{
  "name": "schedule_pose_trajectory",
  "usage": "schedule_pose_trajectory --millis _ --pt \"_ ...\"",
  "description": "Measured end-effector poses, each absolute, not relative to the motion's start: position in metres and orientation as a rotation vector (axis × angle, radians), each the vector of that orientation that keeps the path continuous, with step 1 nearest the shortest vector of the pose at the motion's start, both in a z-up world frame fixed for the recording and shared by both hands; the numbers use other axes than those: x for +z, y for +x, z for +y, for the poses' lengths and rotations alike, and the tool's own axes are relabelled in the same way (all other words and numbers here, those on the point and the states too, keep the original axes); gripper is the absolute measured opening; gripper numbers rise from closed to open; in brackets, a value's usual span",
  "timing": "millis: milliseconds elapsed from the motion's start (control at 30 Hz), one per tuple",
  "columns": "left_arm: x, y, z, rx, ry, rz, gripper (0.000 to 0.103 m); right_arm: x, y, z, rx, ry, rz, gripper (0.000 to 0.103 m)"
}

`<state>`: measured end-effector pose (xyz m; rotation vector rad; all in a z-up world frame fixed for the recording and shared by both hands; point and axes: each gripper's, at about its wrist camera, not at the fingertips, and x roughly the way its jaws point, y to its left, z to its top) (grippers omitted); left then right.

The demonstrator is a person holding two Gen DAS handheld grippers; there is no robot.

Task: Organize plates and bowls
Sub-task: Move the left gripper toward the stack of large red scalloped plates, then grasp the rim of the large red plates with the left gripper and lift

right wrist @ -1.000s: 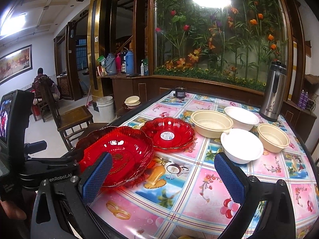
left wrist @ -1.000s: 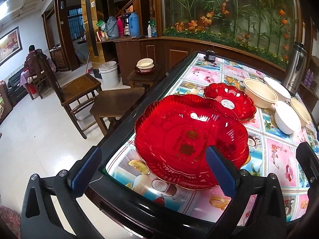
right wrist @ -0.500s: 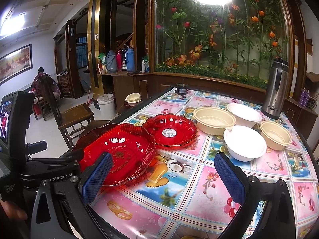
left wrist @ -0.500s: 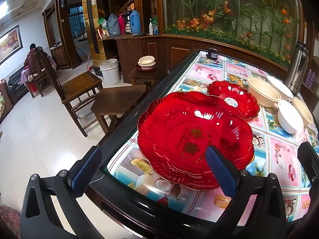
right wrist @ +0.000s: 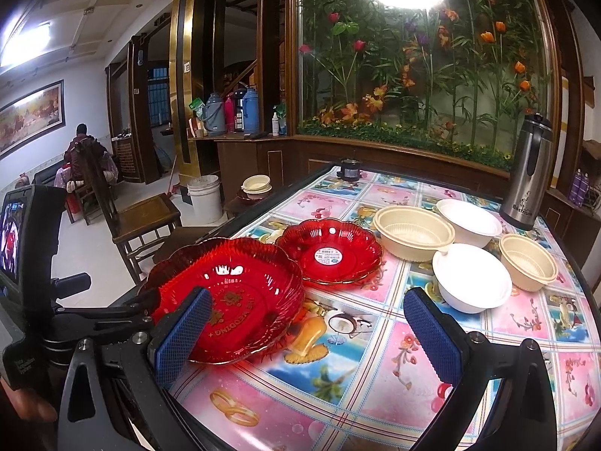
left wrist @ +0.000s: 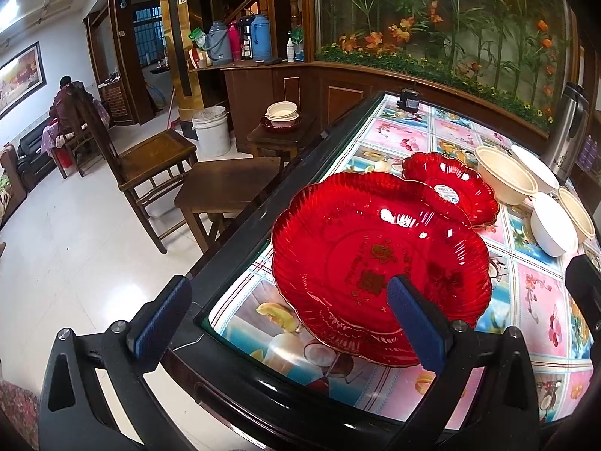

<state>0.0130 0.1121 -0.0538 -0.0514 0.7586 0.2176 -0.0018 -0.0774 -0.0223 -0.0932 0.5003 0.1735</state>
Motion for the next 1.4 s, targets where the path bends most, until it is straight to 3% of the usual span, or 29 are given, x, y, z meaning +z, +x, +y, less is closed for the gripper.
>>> schedule_pose_trajectory --millis 1400 --pt "-0.106 0.079 0.141 0.239 -0.052 0.913 0.103 -0.085 0.099 -0.066 0.141 -0.024 0.709 0.101"
